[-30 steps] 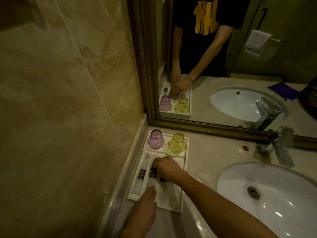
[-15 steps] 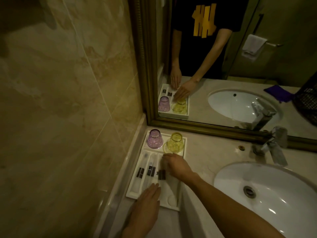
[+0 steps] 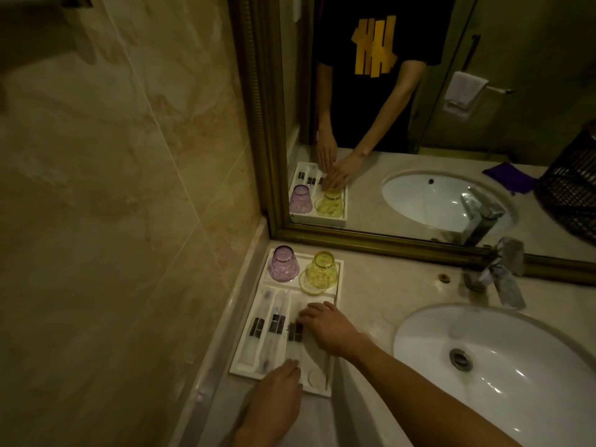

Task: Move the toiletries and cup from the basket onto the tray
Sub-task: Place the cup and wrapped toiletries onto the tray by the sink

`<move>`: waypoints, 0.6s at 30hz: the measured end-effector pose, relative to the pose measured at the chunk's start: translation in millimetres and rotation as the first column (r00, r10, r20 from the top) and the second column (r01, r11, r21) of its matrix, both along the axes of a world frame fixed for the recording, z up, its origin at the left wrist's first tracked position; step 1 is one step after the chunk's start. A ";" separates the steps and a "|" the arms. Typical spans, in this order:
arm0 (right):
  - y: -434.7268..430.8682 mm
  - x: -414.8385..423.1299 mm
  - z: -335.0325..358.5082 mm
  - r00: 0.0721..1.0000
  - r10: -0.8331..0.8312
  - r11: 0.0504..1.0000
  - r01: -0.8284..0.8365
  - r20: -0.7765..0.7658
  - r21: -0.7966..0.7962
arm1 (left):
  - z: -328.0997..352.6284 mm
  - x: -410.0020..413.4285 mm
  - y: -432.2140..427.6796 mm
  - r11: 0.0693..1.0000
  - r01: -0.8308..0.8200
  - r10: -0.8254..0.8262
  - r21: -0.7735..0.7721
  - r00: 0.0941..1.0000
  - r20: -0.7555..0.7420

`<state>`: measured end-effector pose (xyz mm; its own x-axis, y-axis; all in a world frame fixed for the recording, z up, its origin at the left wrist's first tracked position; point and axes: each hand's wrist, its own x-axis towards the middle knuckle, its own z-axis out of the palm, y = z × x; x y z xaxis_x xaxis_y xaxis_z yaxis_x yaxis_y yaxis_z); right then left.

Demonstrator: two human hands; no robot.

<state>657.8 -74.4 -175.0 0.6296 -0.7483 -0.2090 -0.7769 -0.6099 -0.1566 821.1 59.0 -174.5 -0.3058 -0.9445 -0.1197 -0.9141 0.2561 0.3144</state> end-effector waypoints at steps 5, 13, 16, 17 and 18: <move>2.3 6.1 3.5 0.999 -0.033 0.999 0.033 -0.018 0.010 | 3.8 0.8 3.5 0.999 -0.031 0.031 0.008 0.999 0.015; 1.4 33.9 11.6 0.999 -0.034 0.999 0.034 0.025 -0.013 | -5.3 36.3 4.8 0.980 -0.176 0.181 -0.089 0.983 0.044; -1.1 46.5 10.5 1.000 -0.015 1.000 0.015 -0.025 0.011 | 0.4 35.4 7.9 0.986 -0.139 0.143 -0.089 0.989 0.037; -1.8 49.1 9.5 0.999 -0.012 1.000 0.013 -0.046 0.018 | 2.3 34.0 8.8 0.988 -0.135 0.137 -0.075 0.990 0.028; -2.2 51.0 8.1 0.998 -0.010 1.000 0.012 -0.069 0.025 | 3.0 33.1 9.0 0.989 -0.130 0.131 -0.069 0.991 0.022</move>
